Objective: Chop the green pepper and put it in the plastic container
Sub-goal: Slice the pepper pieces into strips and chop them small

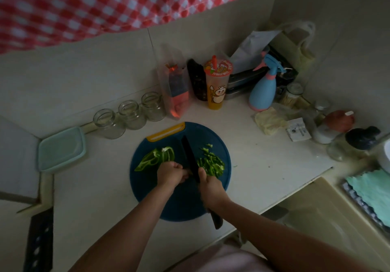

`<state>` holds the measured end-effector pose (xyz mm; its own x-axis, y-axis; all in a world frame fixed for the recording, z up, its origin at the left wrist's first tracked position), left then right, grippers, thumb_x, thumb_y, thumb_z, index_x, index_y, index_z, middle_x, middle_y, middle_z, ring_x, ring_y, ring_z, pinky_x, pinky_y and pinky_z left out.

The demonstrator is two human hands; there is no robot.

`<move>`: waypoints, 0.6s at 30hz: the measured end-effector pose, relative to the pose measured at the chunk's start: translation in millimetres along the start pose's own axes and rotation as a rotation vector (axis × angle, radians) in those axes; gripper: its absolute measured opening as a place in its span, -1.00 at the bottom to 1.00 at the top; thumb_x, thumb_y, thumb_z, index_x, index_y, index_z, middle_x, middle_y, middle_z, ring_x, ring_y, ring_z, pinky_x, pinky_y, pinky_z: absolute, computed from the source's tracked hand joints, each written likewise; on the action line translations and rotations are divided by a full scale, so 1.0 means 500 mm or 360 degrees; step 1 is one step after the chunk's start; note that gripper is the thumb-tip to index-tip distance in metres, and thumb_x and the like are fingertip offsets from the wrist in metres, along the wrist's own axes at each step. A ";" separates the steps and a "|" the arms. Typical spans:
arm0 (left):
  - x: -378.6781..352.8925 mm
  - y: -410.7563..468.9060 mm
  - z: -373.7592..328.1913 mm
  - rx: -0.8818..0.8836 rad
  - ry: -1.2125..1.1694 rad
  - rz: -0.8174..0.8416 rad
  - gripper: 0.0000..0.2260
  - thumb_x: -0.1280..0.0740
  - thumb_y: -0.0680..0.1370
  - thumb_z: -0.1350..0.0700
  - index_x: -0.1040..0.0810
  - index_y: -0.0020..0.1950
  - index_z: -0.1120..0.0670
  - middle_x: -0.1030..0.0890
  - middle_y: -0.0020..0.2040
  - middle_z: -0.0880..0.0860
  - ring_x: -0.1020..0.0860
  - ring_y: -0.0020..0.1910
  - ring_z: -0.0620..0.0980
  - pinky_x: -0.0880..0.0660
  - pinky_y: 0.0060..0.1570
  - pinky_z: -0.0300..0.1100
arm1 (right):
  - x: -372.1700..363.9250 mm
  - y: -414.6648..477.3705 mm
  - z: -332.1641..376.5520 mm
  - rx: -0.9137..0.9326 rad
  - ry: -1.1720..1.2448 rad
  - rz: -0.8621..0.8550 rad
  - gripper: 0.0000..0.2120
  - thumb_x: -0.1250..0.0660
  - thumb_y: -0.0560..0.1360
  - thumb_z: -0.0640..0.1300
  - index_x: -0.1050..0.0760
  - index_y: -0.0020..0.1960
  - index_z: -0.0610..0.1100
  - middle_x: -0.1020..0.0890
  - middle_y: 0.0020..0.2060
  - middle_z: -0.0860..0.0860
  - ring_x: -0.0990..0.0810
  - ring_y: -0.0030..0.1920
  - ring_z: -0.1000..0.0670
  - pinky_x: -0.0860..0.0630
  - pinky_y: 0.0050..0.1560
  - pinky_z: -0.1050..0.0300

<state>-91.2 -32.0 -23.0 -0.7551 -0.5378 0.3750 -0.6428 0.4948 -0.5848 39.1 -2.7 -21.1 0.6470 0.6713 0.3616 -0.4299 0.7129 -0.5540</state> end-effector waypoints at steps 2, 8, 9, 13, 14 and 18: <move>0.001 0.003 0.001 0.0014 -0.0024 0.0017 -0.79 -0.41 0.42 0.34 -0.41 -0.27 0.16 -0.54 -0.29 0.13 -0.55 -0.31 0.00 -0.56 -0.22 -0.13 | 0.001 -0.005 0.000 0.0003 -0.0007 0.0014 -0.50 0.06 0.61 0.20 -0.37 -0.31 -0.08 -0.45 -0.38 -0.02 -0.43 -0.38 0.01 -0.38 -0.35 0.12; 0.003 0.003 -0.002 0.0045 -0.0094 0.0031 -0.76 -0.40 0.43 0.37 -0.39 -0.28 0.13 -0.52 -0.29 0.12 -0.57 -0.23 0.09 -0.55 -0.28 -0.17 | 0.010 -0.019 0.004 -0.0022 -0.0019 0.0081 -0.45 0.08 0.61 0.22 -0.39 -0.26 -0.16 -0.47 -0.37 -0.12 -0.48 -0.44 -0.09 -0.42 -0.55 0.14; 0.003 0.003 -0.003 0.0044 -0.0097 0.0037 -0.76 -0.40 0.43 0.37 -0.39 -0.28 0.13 -0.52 -0.29 0.12 -0.57 -0.23 0.08 -0.54 -0.29 -0.17 | 0.009 -0.020 0.003 -0.0037 -0.0007 0.0089 -0.44 0.08 0.60 0.23 -0.40 -0.25 -0.17 -0.47 -0.36 -0.13 -0.48 -0.45 -0.09 -0.43 -0.53 0.12; 0.003 0.003 -0.001 0.0040 -0.0063 0.0030 -0.78 -0.39 0.43 0.37 -0.41 -0.29 0.15 -0.54 -0.28 0.12 -0.57 -0.25 0.06 -0.53 -0.32 -0.20 | 0.005 -0.019 0.003 -0.0072 -0.0017 0.0107 -0.45 0.08 0.60 0.24 -0.40 -0.22 -0.16 -0.47 -0.33 -0.14 -0.48 -0.47 -0.09 -0.42 -0.55 0.13; 0.003 0.004 0.000 0.0037 -0.0042 0.0023 -0.78 -0.39 0.43 0.37 -0.42 -0.29 0.14 -0.54 -0.29 0.12 -0.58 -0.23 0.07 -0.54 -0.31 -0.20 | 0.005 -0.020 0.003 -0.0064 -0.0033 0.0103 -0.45 0.09 0.60 0.23 -0.40 -0.23 -0.16 -0.48 -0.33 -0.14 -0.49 -0.46 -0.09 -0.42 -0.55 0.14; 0.001 0.007 0.002 0.0023 0.0002 0.0002 -0.79 -0.38 0.43 0.36 -0.42 -0.30 0.13 -0.54 -0.32 0.10 -0.58 -0.25 0.07 -0.53 -0.28 -0.16 | 0.003 -0.024 0.007 0.0008 -0.0145 0.0070 -0.50 0.11 0.62 0.19 -0.37 -0.25 -0.10 -0.49 -0.29 -0.11 -0.55 -0.31 -0.14 -0.48 -0.49 0.08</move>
<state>-93.6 -31.4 -25.6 -0.7562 -0.5362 0.3751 -0.6398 0.4855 -0.5958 42.9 -9.4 -11.4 0.5676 0.7174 0.4040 -0.4600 0.6833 -0.5671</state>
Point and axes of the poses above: each hand's wrist, its own y-axis towards the middle knuckle, its own x-axis out of the back of the hand, z = x × y, the point moved 3 cm from there along y, towards the middle knuckle
